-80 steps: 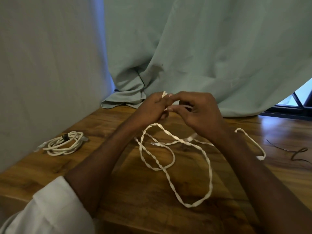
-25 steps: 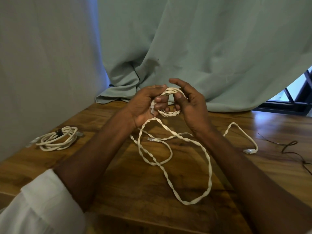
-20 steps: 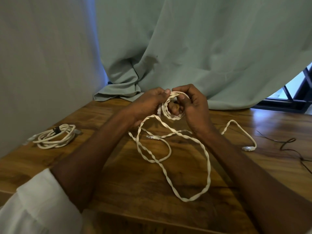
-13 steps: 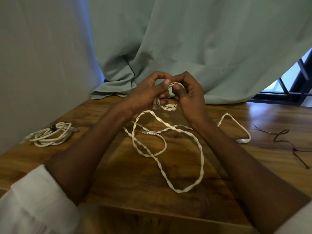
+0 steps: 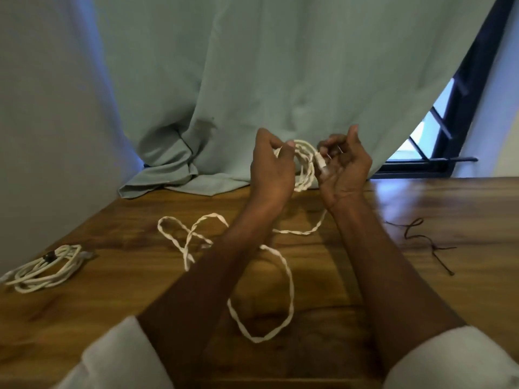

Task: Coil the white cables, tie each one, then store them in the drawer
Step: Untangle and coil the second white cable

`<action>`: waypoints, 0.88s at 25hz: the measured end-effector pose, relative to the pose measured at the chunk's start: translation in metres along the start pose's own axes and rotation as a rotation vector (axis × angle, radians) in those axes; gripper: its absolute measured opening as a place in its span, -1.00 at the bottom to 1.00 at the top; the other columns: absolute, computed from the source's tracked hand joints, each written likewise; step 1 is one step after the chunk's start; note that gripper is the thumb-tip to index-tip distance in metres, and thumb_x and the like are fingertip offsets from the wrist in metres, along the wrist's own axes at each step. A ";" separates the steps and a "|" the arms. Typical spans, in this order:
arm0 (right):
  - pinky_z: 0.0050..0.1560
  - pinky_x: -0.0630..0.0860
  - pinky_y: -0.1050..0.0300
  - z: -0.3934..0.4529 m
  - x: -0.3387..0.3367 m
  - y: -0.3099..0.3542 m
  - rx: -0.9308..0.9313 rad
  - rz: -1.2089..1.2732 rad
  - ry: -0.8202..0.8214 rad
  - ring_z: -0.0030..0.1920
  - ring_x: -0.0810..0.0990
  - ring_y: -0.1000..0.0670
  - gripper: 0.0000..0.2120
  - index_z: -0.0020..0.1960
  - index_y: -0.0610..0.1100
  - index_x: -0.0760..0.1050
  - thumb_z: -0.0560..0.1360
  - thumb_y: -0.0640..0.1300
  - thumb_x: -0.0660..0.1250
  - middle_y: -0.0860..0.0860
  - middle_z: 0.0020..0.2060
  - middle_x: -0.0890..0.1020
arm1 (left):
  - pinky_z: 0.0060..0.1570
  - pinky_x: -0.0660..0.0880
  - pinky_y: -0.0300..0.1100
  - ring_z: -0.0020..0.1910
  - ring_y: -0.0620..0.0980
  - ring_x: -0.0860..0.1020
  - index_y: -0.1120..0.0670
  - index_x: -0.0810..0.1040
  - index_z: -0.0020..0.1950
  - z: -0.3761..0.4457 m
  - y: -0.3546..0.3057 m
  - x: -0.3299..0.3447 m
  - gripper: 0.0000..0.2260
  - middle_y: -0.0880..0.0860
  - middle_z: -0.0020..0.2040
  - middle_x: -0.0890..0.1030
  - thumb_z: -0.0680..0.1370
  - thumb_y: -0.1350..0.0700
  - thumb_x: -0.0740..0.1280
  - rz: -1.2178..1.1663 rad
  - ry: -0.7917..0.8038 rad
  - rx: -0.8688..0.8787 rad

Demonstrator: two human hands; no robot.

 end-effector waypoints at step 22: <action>-0.08 0.44 0.10 -0.089 -0.096 0.149 -0.221 -1.748 -0.472 -0.09 0.66 -0.12 -0.69 -0.26 -0.07 0.65 0.54 0.09 0.36 -0.05 -0.22 0.70 | -0.13 0.60 0.21 -0.17 0.13 0.63 0.14 0.40 0.06 -0.067 -0.001 0.057 -0.84 0.23 -0.08 0.60 0.68 0.07 0.32 -0.244 0.396 0.091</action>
Point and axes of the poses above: each hand's wrist, its own z-axis towards the middle knuckle, its own x-axis out of the palm, y = z × x, the point moved 5 cm from there along z, towards the middle knuckle
